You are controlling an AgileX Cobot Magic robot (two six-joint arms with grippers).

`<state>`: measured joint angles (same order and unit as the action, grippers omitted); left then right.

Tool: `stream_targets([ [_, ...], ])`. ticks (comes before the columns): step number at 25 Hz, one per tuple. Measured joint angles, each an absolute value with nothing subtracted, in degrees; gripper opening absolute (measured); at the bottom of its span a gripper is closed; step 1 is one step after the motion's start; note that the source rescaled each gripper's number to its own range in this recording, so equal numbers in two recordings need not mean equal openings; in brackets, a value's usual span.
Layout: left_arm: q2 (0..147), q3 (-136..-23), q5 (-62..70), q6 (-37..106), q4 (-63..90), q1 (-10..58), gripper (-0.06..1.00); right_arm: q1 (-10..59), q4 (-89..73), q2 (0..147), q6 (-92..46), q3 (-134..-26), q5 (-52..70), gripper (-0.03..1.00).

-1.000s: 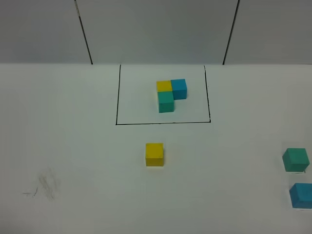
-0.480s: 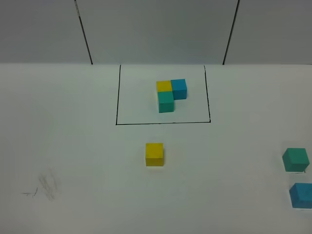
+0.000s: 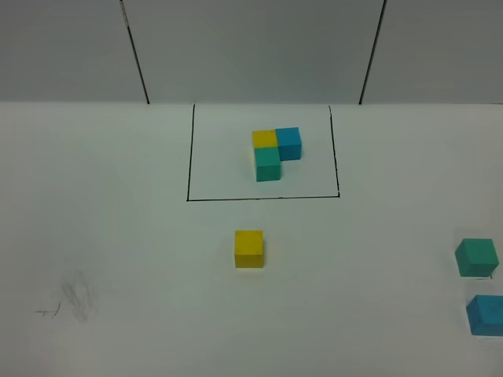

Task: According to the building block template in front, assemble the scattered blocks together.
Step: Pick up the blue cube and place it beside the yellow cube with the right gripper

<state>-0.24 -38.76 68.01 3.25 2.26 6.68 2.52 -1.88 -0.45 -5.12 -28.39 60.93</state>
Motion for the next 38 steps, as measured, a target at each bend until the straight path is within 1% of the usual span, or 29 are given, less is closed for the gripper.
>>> stream_targets([
  [6,-0.3,-33.9,63.2,0.0,2.3,6.7,0.84,2.5,-1.9,-0.4,-5.1,-28.4,60.9,0.0],
  [14,-0.3,-29.3,62.0,-2.3,0.7,6.7,0.82,2.5,-1.9,-0.4,-5.1,-28.4,60.9,0.0],
  [21,-0.3,-29.1,61.3,-2.3,0.7,6.7,0.76,2.5,-1.9,-0.4,-5.1,-28.4,60.9,0.0],
  [28,-0.3,-29.1,61.1,-2.3,0.7,6.1,0.76,2.5,-1.9,-0.4,-5.1,-28.4,60.9,0.0],
  [32,-0.3,-29.1,61.1,-2.2,0.7,4.8,0.76,2.5,-1.9,-0.4,-5.1,-28.4,60.9,0.0],
  [38,-0.3,-29.0,61.1,-2.1,0.7,-0.2,0.75,2.5,-1.9,-0.4,-5.1,-28.4,60.9,0.0],
])
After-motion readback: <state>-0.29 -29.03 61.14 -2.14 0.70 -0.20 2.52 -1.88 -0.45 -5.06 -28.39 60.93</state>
